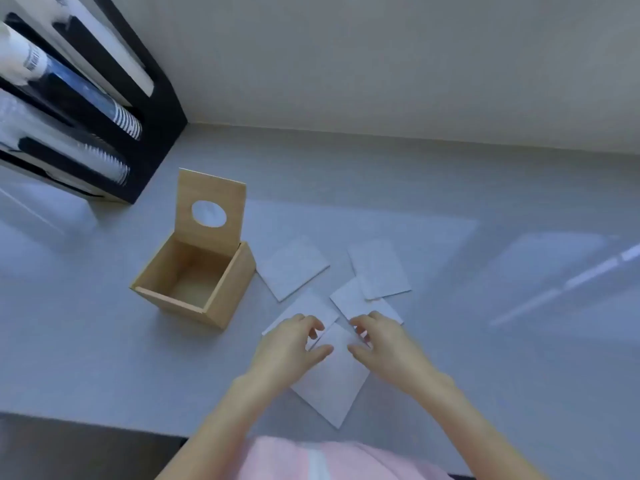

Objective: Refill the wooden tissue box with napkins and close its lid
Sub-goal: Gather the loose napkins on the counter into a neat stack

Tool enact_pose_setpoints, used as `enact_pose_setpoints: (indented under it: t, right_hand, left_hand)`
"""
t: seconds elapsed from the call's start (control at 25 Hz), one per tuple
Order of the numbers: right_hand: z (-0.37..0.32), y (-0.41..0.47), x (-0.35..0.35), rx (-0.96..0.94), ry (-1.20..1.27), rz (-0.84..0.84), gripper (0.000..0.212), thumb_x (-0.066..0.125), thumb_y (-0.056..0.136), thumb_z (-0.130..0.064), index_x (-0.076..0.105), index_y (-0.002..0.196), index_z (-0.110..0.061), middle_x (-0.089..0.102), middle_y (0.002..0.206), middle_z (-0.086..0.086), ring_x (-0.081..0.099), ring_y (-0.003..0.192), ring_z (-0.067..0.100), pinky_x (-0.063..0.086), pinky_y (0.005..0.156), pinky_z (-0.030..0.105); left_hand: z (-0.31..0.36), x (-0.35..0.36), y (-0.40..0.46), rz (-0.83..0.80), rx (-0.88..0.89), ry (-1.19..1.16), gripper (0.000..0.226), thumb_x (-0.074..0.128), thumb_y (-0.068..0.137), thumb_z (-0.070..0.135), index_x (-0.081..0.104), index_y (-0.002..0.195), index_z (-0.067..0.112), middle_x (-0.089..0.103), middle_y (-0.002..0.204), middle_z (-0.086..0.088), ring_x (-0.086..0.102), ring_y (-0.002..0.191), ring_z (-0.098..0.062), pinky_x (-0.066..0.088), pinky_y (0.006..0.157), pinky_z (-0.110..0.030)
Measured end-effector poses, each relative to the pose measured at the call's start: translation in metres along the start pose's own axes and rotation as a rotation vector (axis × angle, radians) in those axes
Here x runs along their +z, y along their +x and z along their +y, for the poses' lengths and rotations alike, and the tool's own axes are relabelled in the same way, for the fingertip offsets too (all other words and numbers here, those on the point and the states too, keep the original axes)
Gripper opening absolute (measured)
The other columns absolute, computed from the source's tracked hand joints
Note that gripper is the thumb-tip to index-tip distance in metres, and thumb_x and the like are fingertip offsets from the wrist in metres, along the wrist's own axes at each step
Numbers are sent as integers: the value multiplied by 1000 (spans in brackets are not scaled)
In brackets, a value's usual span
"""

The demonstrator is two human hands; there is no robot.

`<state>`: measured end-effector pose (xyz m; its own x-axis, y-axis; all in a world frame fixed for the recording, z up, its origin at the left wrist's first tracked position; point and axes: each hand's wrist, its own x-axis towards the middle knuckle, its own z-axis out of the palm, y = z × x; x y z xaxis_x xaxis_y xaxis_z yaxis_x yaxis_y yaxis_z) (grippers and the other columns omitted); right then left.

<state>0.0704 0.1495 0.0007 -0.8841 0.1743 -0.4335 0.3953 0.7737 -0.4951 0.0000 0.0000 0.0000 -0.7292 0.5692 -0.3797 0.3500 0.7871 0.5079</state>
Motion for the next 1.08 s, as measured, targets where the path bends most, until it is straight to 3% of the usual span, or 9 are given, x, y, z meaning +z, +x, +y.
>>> enact_pose_setpoints:
  t: [0.2,0.4,0.6,0.68,0.76,0.84,0.92,1.0,1.08]
  right_hand:
    - [1,3,12,36,-85,29,45,52,87,-33,44,129,-18,47,126,2,46,119,19,45,88,33]
    - [-3,6,17,38,-188,83,34,49,89,-24,45,121,-14,50,123,5,44,115,24,39,88,33]
    - [-3,8,20,-40,-154,106,25,46,88,-16,53,113,-15,57,115,3,46,111,23,35,89,31]
    - [-3,5,19,-82,-25,95,23,48,87,-13,58,108,-15,58,107,2,52,106,21,38,88,30]
    - [-4,0,13,-112,162,96,16,51,86,-12,61,98,-17,53,93,-3,55,95,16,44,81,23]
    - [-4,-3,5,-139,301,126,18,53,86,-11,57,82,-28,51,87,-6,53,84,7,40,72,9]
    - [-4,-5,-4,-130,388,169,31,55,84,-10,50,72,-38,57,87,-7,53,80,-3,39,69,1]
    - [-4,-6,-11,-100,472,208,34,56,84,-9,50,71,-39,60,87,-8,56,82,-5,39,68,-1]
    - [-2,-6,-16,-84,528,212,26,58,84,-11,55,75,-35,62,87,-11,58,83,0,40,65,0]
  left_hand:
    - [-6,13,2,-18,-32,83,38,55,85,39,50,119,23,55,117,3,50,110,-14,41,85,-29]
    - [-6,20,0,67,-4,121,34,55,85,35,47,114,21,52,114,4,45,108,-17,38,82,-28]
    - [-7,22,2,77,-4,85,35,56,84,32,47,116,20,52,114,3,46,110,-18,38,81,-28]
    - [-7,21,4,46,16,70,41,56,84,33,47,121,19,52,118,3,47,112,-19,39,86,-30]
    - [-4,20,3,26,7,-79,40,58,83,33,51,120,18,55,115,2,51,109,-17,41,88,-30]
    - [0,17,3,43,-33,-325,24,61,82,31,60,98,14,61,94,-1,56,88,-17,43,75,-30]
    - [1,16,4,22,-80,-500,33,62,76,35,57,80,2,53,73,-4,47,68,-17,36,64,-29]
    - [2,15,2,15,-103,-662,40,61,73,36,58,81,-4,54,72,-6,47,68,-16,35,65,-30]
    - [5,12,0,27,-100,-750,28,62,81,26,62,83,-2,59,74,-7,51,69,-16,36,65,-30]
